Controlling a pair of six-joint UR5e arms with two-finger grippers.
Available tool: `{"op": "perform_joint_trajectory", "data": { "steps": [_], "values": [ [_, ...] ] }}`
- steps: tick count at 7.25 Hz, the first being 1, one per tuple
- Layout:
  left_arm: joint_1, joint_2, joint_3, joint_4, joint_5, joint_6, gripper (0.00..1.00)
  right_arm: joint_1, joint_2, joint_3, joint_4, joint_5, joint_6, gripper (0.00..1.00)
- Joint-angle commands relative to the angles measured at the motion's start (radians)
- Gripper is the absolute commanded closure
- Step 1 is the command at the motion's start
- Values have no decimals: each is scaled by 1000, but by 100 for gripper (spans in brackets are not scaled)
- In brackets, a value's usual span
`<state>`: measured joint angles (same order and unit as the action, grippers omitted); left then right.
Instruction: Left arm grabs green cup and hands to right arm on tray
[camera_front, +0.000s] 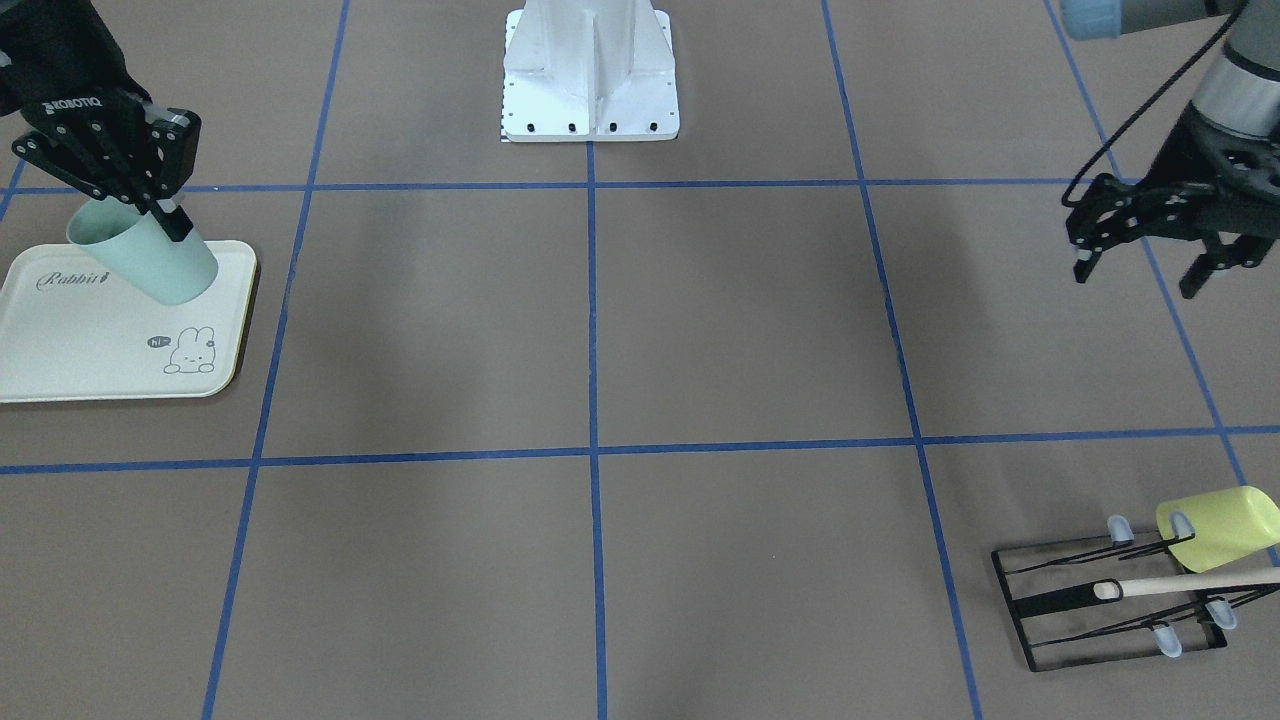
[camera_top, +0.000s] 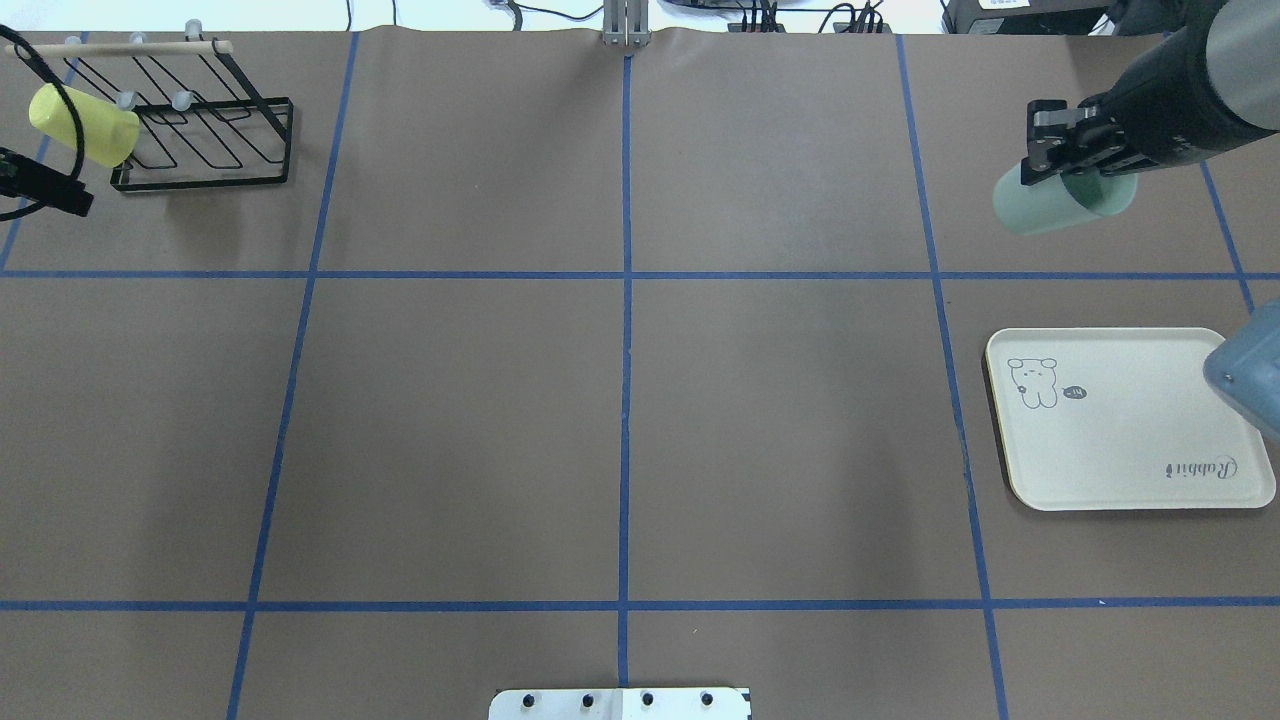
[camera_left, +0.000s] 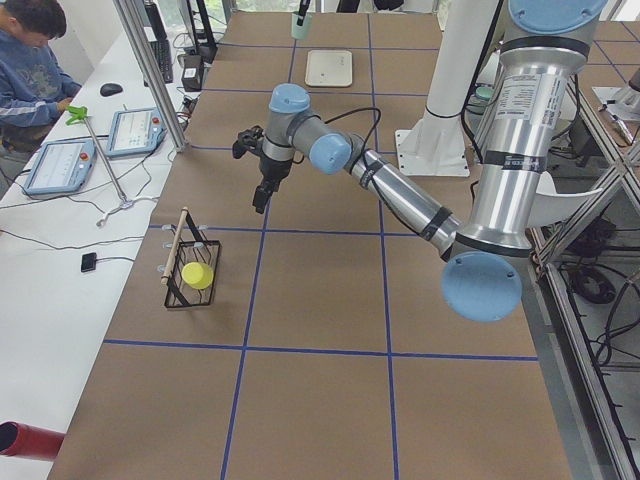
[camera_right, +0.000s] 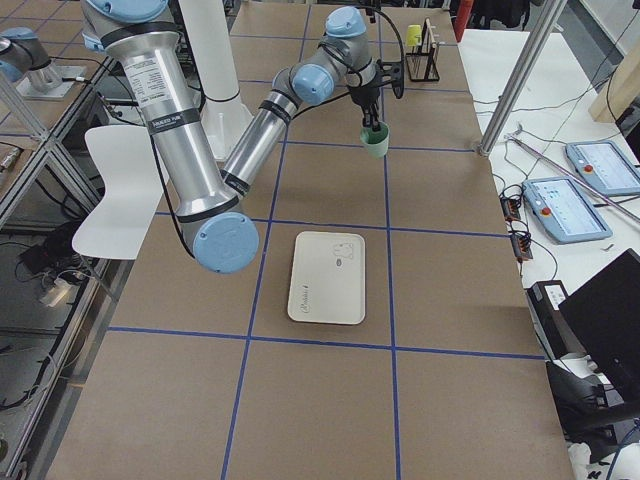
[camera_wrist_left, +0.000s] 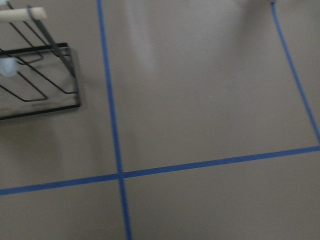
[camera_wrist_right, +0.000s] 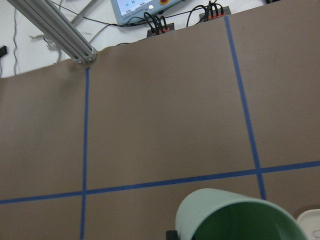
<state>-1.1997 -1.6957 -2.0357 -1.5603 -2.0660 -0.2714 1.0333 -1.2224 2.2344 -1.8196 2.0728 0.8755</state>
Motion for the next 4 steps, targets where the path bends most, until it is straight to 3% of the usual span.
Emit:
{"op": "perform_joint_trajectory", "data": {
  "steps": [1,3,4],
  "values": [
    [-157,50,20,122,-23,331,0,5,-79,37,-63,35,-163,100],
    [-285,54,139,140,-199,450,0,4,-171,66,-61,36,-257,100],
    [-302,73,172,216,-206,443,0,5,-224,98,-61,53,-294,100]
  ]
}}
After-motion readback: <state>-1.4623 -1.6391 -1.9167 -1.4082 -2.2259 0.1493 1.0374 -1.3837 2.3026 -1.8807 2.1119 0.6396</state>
